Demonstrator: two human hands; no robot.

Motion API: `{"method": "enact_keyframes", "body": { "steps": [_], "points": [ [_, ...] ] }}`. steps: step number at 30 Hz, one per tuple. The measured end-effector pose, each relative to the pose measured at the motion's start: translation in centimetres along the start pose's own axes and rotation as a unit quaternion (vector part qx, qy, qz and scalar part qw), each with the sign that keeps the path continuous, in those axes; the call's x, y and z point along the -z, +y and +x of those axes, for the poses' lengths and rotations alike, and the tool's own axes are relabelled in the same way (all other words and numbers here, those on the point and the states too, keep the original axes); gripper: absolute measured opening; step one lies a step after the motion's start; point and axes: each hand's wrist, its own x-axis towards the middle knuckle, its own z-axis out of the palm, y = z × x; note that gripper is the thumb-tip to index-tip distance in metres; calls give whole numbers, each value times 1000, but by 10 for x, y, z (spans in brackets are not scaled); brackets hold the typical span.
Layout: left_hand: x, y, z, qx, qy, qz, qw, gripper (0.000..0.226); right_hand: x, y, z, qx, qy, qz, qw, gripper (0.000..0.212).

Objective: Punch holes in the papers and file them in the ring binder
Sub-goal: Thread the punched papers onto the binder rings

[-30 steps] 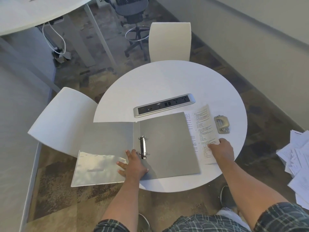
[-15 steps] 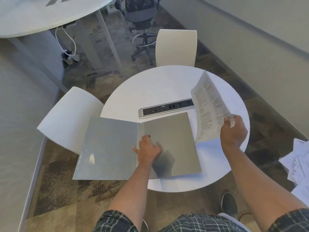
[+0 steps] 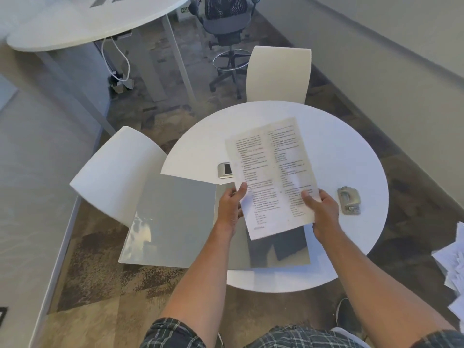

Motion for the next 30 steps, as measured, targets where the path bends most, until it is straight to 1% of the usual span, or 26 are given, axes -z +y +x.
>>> {"method": "enact_keyframes", "body": {
  "steps": [2, 3, 5, 6, 8, 9, 10, 11, 12, 14, 16, 17, 19, 20, 21, 23, 24, 25, 26, 28, 30],
  "points": [
    [5, 2, 0, -16, -23, -56, 998, 46, -8, 2, -2, -28, -46, -22, 998, 27],
    [7, 5, -2, -25, -10, -58, 998, 39, -12, 3, -3, -34, -62, -46, 996, 27],
    [12, 10, -5, -49, 36, -17, 998, 21, -20, 6, -5, -26, -73, -122, 990, 27],
    [13, 14, -7, -62, 55, 8, 997, 12, -24, 8, -6, -12, -72, -172, 982, 30],
    [13, 26, -12, -98, 81, 66, 990, 6, -35, 14, -7, 31, -68, -290, 954, 49],
    [12, 31, -14, -113, 94, 105, 983, 5, -41, 17, -8, 63, -58, -343, 935, 61],
    [10, 36, -18, -126, 109, 151, 974, 7, -47, 18, -9, 101, -49, -376, 920, 67],
    [8, 39, -22, -140, 129, 201, 961, 10, -53, 18, -11, 137, -53, -381, 913, 66],
    [4, 42, -26, -155, 146, 244, 946, 14, -59, 17, -14, 155, -76, -355, 919, 59],
    [-3, 43, -32, -181, 160, 306, 921, 19, -73, 8, -25, 129, -159, -236, 950, 43],
    [-13, 42, -38, -183, 146, 346, 908, 24, -83, 2, -32, 99, -216, -156, 959, 45],
    [-18, 41, -39, -180, 127, 356, 908, 28, -85, 1, -32, 86, -235, -133, 959, 49],
    [-25, 34, -43, -177, 77, 361, 912, 46, -85, 5, -28, 49, -268, -87, 958, 70],
    [-28, 29, -44, -172, 53, 355, 917, 54, -82, 8, -24, 16, -287, -54, 956, 78],
    [-29, 23, -44, -162, 30, 343, 925, 58, -77, 11, -22, -21, -307, -12, 951, 80],
    [-30, 12, -44, -139, -13, 320, 937, 52, -68, 14, -20, -75, -332, 47, 939, 75],
    [-29, 7, -42, -126, -28, 315, 940, 48, -64, 15, -20, -85, -326, 44, 941, 71],
    [-27, 2, -40, -113, -37, 317, 941, 43, -61, 16, -19, -83, -303, 16, 949, 63],
    [-25, -3, -38, -101, -40, 328, 939, 40, -58, 17, -18, -75, -271, -26, 959, 51],
    [-19, -16, -31, -86, -36, 356, 930, 35, -50, 25, -15, -66, -212, -98, 970, 30],
    [-9, -31, -24, -84, -16, 387, 918, 33, -39, 37, -10, -74, -172, -155, 970, 22]
  ]
}}
